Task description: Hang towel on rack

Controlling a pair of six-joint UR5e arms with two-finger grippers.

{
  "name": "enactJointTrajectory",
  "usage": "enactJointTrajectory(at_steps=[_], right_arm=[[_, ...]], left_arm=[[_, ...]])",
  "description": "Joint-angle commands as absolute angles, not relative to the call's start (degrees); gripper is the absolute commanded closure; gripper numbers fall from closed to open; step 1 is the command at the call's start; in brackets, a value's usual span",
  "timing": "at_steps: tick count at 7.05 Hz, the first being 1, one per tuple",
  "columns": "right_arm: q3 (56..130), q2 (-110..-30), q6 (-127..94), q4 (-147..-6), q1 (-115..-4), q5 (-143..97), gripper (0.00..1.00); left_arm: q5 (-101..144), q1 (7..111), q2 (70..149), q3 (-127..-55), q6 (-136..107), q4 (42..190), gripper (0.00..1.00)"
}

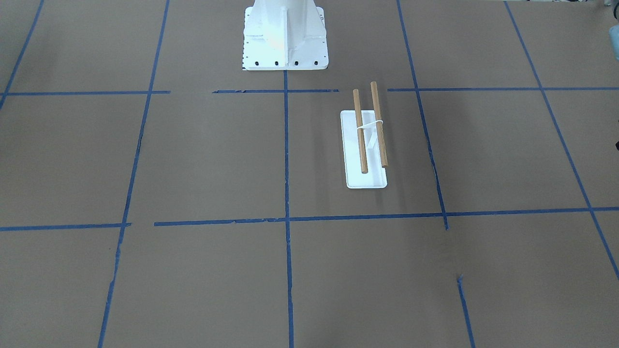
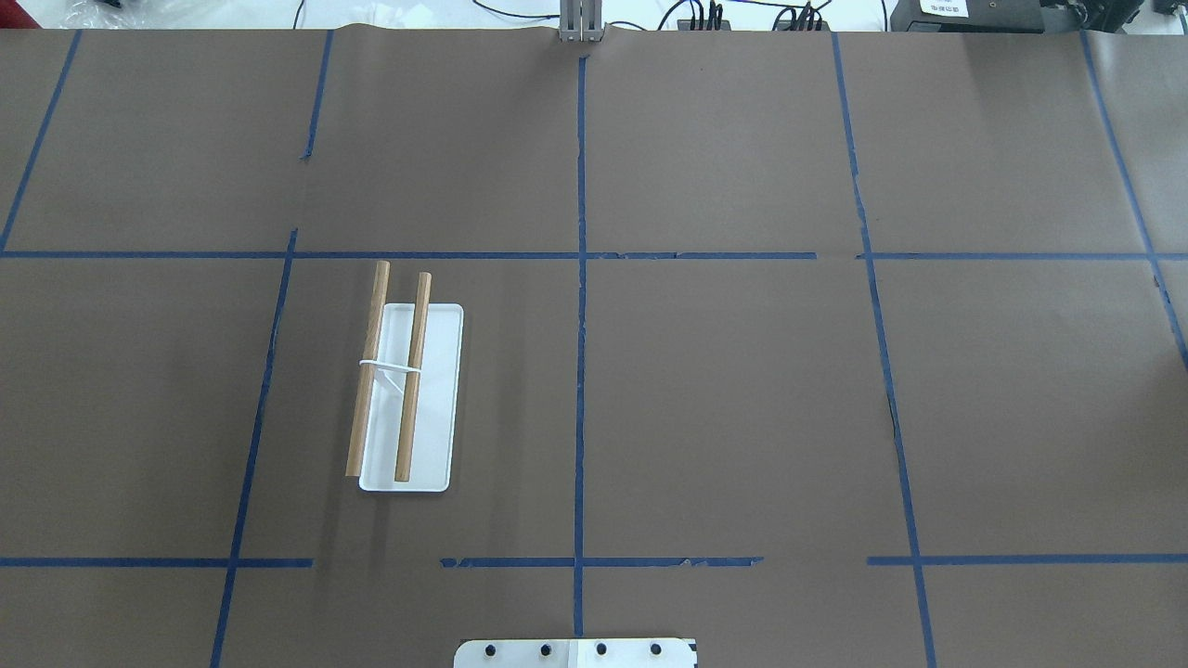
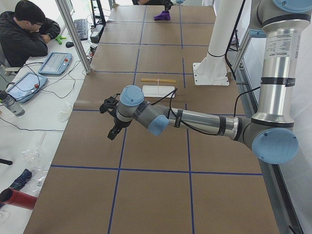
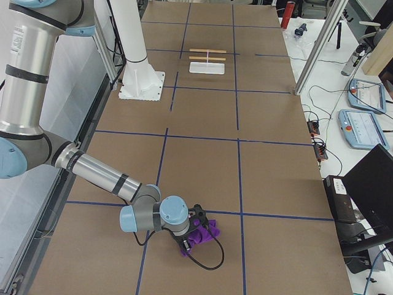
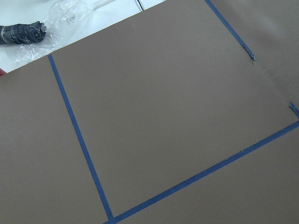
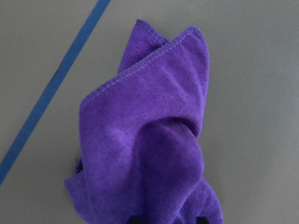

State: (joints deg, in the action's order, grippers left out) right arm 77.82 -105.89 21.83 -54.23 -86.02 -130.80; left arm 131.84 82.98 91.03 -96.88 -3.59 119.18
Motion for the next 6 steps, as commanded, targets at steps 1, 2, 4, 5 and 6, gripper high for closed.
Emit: enactJointTrajectory(at_steps=[1,2,4,5,6], right_arm=[[80.05,-105.04,22.94,-54.31,-85.09,-130.52,1.00],[81.20,-102.77,22.94,-54.75,-83.42,-130.69,1.00],[86.19,-95.76,22.85,-61.38,-81.92,-131.57,1.00],[88.31,-90.49,22.85,-63.70,-81.91,-131.57,1.00],[89.55,-86.70,21.72,-64.24,-80.61,-131.92,1.00]], left_arm=[[131.84,82.97,91.05,-96.68,-3.52,119.18,0.00],[131.75,82.97,91.05,-96.42,-3.52,120.66,0.00],[131.92,82.97,91.05,-95.63,-3.60,122.95,0.00],[132.01,82.97,91.05,-95.80,-3.60,123.31,0.00],[132.10,82.97,91.14,-95.97,-3.34,124.88,0.00]])
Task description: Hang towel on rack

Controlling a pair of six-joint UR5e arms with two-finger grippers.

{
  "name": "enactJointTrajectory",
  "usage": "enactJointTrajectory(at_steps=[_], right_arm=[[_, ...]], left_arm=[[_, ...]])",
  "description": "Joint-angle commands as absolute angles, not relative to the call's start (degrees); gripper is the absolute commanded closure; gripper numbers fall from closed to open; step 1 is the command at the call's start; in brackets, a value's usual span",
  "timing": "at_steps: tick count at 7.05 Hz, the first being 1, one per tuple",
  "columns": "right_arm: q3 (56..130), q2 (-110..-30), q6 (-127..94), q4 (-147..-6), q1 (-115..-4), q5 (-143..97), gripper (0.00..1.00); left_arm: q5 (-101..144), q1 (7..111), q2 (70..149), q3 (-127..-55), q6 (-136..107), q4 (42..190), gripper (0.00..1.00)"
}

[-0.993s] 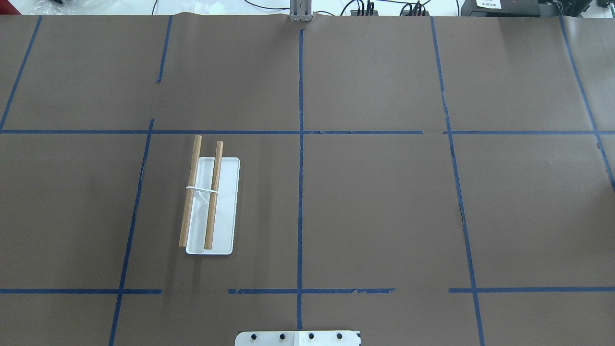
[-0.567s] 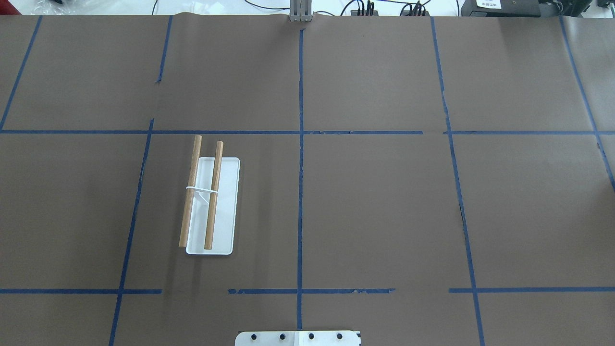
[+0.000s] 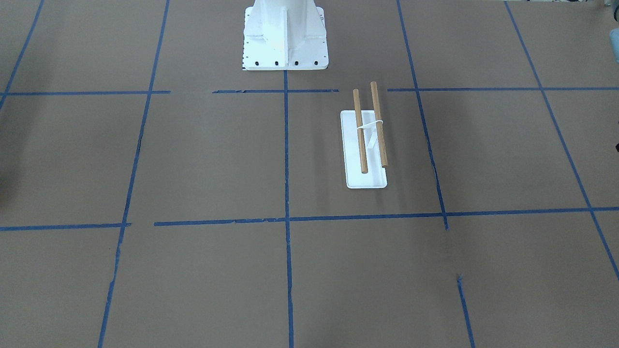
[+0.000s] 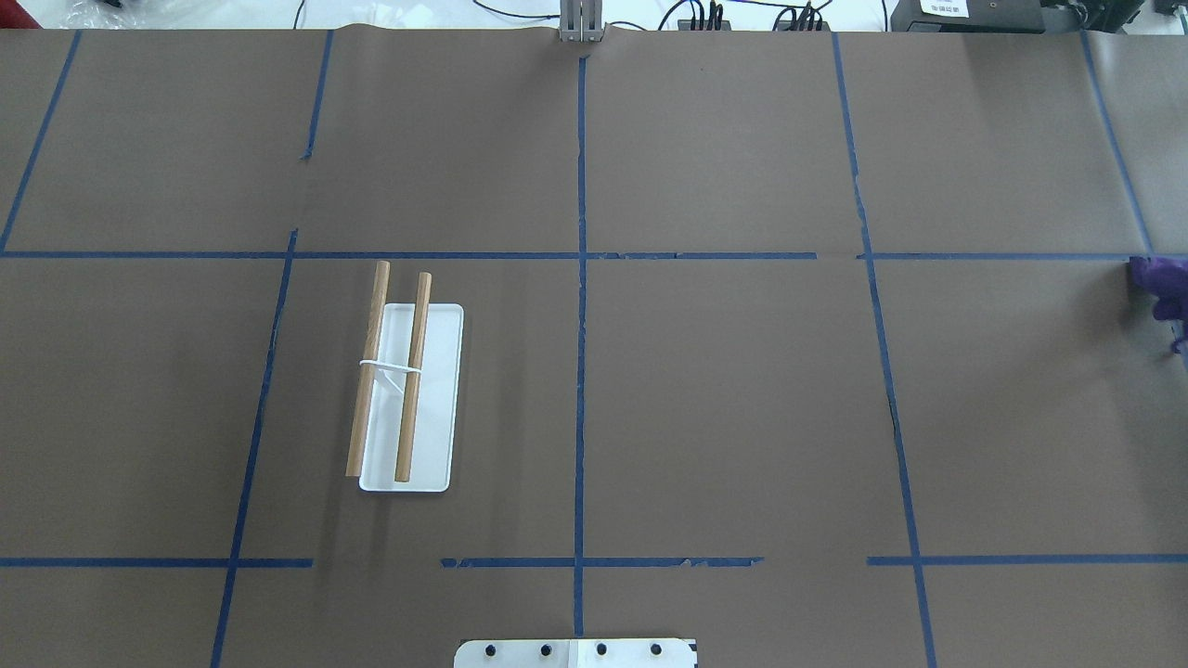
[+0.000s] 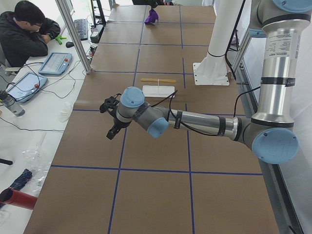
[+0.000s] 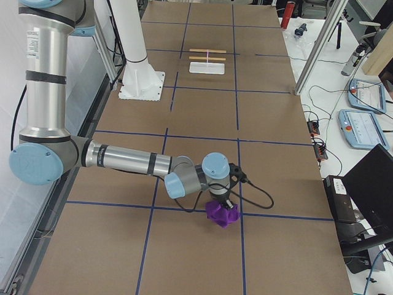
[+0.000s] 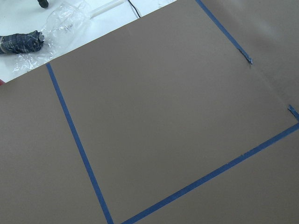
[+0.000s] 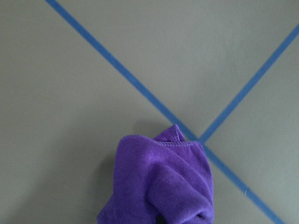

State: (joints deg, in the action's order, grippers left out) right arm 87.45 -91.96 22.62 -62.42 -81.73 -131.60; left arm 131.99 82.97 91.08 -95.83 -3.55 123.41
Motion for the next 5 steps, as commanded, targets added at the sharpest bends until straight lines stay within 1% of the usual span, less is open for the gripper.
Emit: enactJointTrajectory(at_steps=[1,2,5], right_arm=[[89.73,-83.27,21.54,-66.68,-78.68,-132.71,1.00],[90.00,-79.58,20.32,-68.54,-76.05,-132.63,1.00],[94.21,-69.99,0.76,-69.96,-66.65,-132.10,1.00]], left_arm=[[132.36,82.53,91.14,-95.72,-3.69,129.07,0.00],[132.19,76.35,92.62,-96.32,-4.65,127.54,0.00],[135.77,70.76,102.18,-96.42,-31.10,125.68,0.00]])
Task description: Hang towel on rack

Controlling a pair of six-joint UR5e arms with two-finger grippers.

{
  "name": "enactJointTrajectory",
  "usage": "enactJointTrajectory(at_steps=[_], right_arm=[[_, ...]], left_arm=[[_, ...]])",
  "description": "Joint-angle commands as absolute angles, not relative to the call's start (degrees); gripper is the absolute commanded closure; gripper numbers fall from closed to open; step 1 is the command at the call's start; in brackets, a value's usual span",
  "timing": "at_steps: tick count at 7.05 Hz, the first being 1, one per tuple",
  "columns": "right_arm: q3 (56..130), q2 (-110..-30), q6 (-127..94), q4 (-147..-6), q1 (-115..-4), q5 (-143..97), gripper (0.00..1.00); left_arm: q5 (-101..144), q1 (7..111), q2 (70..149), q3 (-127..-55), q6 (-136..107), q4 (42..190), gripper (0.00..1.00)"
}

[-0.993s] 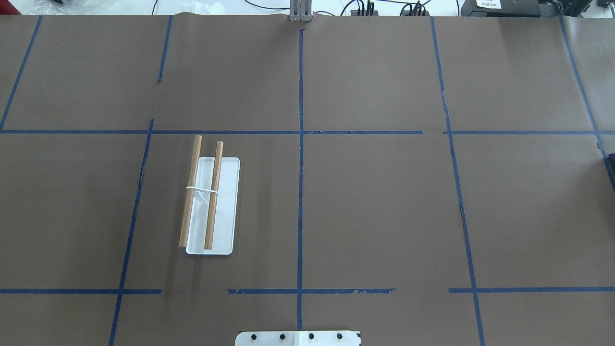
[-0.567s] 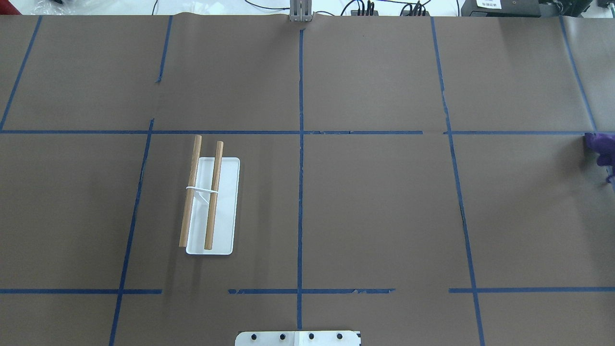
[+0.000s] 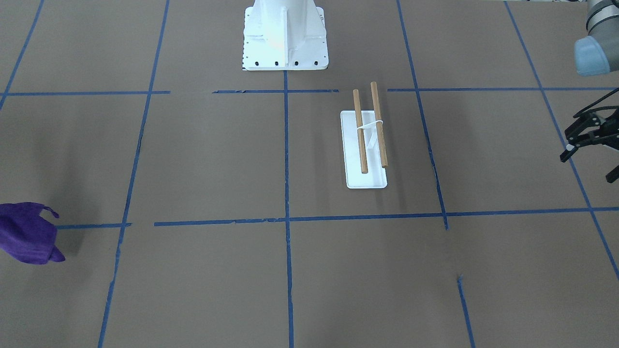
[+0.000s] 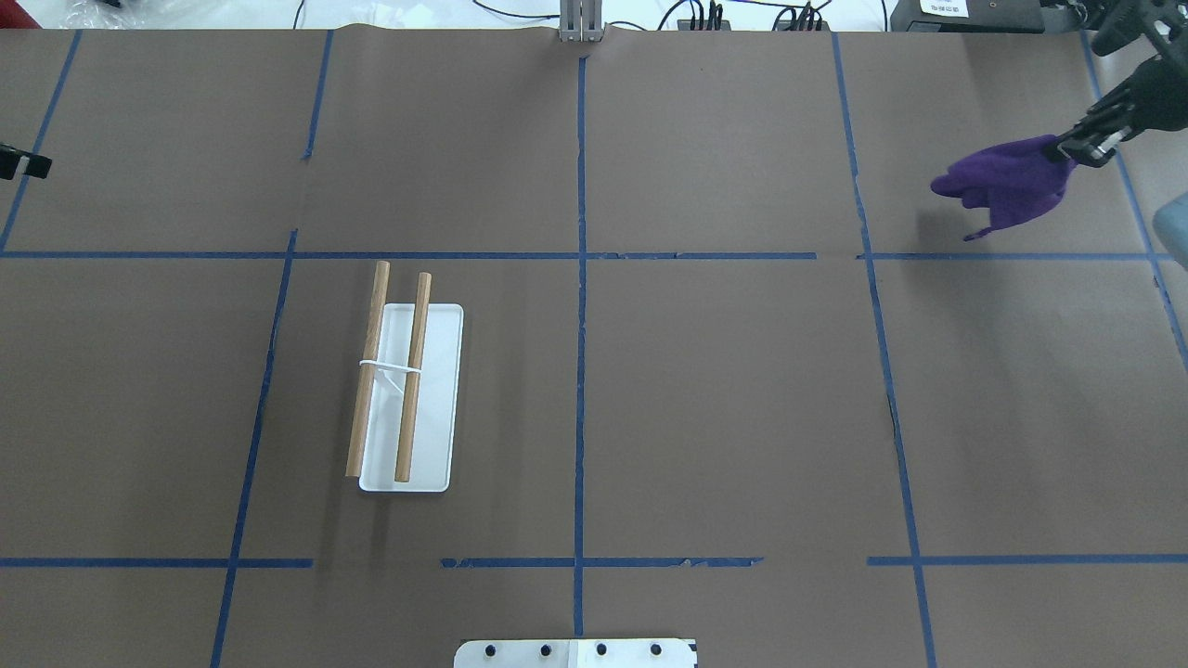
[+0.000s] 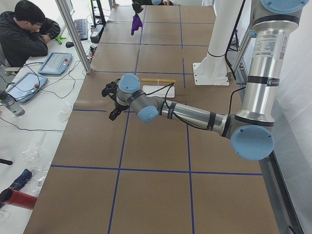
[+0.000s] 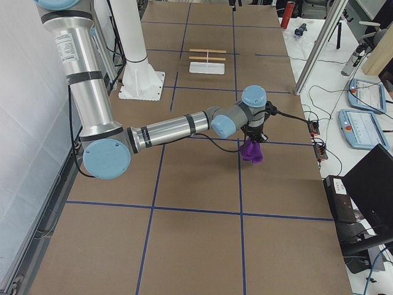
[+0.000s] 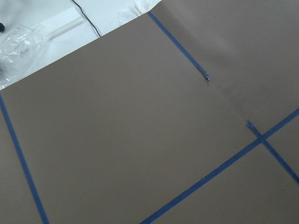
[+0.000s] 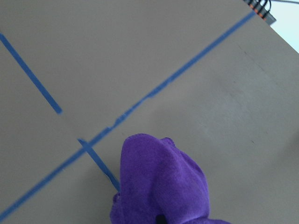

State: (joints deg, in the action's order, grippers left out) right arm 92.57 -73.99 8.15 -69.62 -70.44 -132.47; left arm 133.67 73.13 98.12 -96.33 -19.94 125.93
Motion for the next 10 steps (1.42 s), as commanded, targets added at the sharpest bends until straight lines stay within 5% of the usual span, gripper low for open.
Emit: enactJointTrajectory(at_steps=[1,6,10], right_arm=[[95.70,-68.22,-1.47,-69.96,-64.27,-131.93,1.00],[103.61,-61.72,-23.06,-69.96,-49.77,-123.94,1.00],[108.98,-58.28,-32.50,-69.87,-40.44,-115.06,1.00]], left_arm=[[139.27,68.75,106.22,-96.50,-42.34,125.77,0.00],[131.25,51.02,121.70,-96.51,-88.78,125.77,0.00],[119.54,42.37,126.56,-95.98,-110.87,128.04,0.00]])
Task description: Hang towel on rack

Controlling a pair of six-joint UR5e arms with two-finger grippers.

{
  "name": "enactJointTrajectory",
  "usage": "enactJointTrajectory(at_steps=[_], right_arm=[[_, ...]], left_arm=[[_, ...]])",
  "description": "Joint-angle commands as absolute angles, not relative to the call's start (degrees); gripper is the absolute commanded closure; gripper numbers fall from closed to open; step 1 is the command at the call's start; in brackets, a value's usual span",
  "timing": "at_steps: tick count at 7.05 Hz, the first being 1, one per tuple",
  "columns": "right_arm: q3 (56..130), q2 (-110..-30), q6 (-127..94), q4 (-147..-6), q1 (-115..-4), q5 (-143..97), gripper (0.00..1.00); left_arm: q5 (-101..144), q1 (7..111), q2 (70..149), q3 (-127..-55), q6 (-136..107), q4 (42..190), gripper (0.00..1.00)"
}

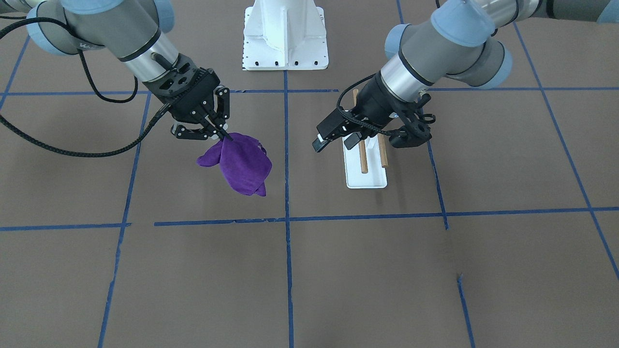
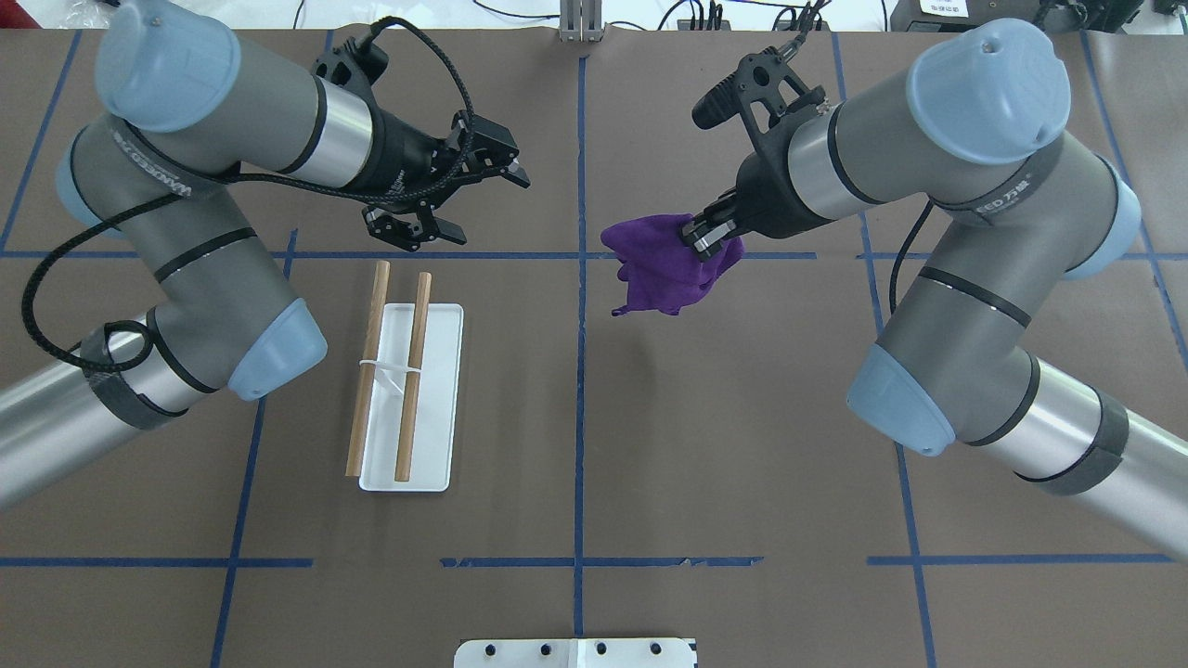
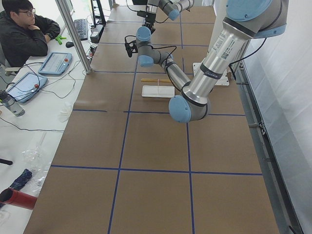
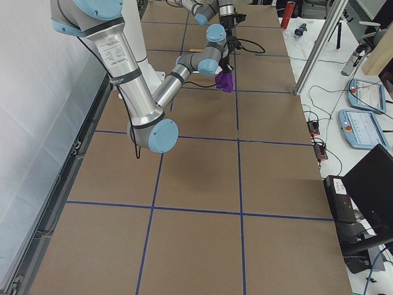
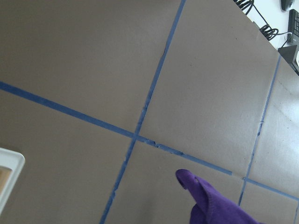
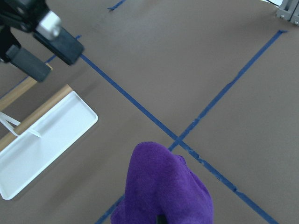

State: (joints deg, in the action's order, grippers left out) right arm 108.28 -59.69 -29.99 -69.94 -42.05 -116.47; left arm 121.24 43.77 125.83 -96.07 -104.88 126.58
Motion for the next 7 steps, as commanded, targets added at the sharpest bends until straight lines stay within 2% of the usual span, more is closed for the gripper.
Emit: enactJointTrajectory(at_steps=[1,3,4,5,7], right_arm=[[110.29,-58.27,-32.69,-69.87,-39.82,-114.61,1.00],[110.92,-57.92,-32.78,-69.87,-39.81,-114.61,1.00],[111.00,-57.92,-32.78,-69.87,-39.81,-114.61,1.00],[111.27,-57.92,-32.78,-69.87,-39.81,-114.61,1.00],[111.27,-57.40,-32.96,-69.79,-39.73,-114.61,1.00]], left_arm=[[118.49,40.88,126.65,-95.37,-112.22,128.67,0.00],[116.37,38.59,126.65,-95.27,-112.24,128.93,0.00],[116.37,37.89,126.65,-95.36,-112.67,130.33,0.05],[116.37,37.88,126.65,-95.27,-113.28,131.73,0.21],[116.37,37.79,126.65,-95.36,-113.29,133.15,0.25]])
